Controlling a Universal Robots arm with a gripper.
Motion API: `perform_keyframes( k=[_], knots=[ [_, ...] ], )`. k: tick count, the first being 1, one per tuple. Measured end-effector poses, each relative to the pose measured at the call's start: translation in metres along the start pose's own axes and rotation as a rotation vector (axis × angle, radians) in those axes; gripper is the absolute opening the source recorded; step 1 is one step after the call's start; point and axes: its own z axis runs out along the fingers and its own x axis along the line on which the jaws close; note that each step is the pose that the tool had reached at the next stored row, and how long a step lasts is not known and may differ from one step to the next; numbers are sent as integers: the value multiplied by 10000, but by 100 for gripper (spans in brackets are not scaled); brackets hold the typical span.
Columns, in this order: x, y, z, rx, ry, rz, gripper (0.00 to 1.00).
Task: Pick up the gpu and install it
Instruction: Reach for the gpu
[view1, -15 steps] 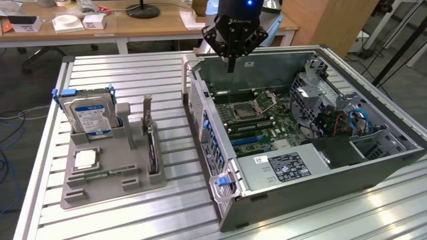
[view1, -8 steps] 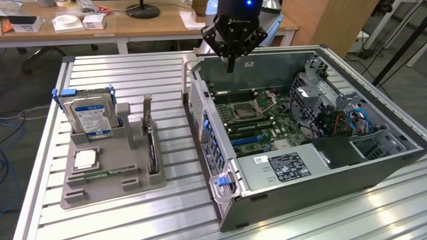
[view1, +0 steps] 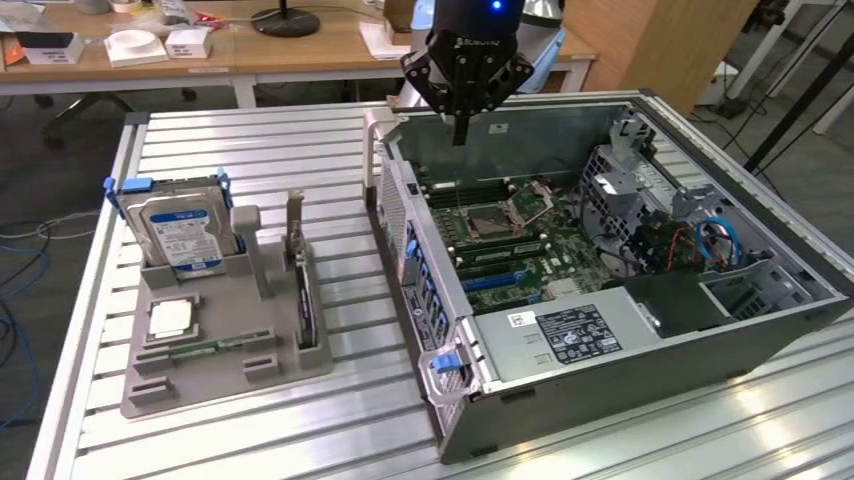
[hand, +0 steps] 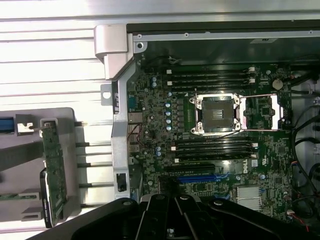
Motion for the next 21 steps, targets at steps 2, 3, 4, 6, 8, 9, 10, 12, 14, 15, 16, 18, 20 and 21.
perform_keyframes(
  k=[2,3,4,6,8,9,10,12,14,15,16,18,20,21],
  knots=[
    [3,0,0,0,0,-1,11],
    [4,0,0,0,0,-1,11],
    [6,0,0,0,0,-1,11],
    [32,-2,-1,0,0,-1,11],
    [36,-3,-1,0,0,-1,11],
    [38,-3,-1,0,0,-1,11],
    [39,-3,-1,0,0,-1,11],
    [44,-3,-1,0,0,-1,11],
    [50,-4,-1,0,0,0,11],
    [52,-4,-1,0,0,-1,11],
    [55,-4,-2,0,0,-1,11],
    [60,-5,-2,0,0,-1,11],
    [67,-5,-2,0,0,0,11],
    [70,-5,-2,-1,-1,-1,11]
  ],
)
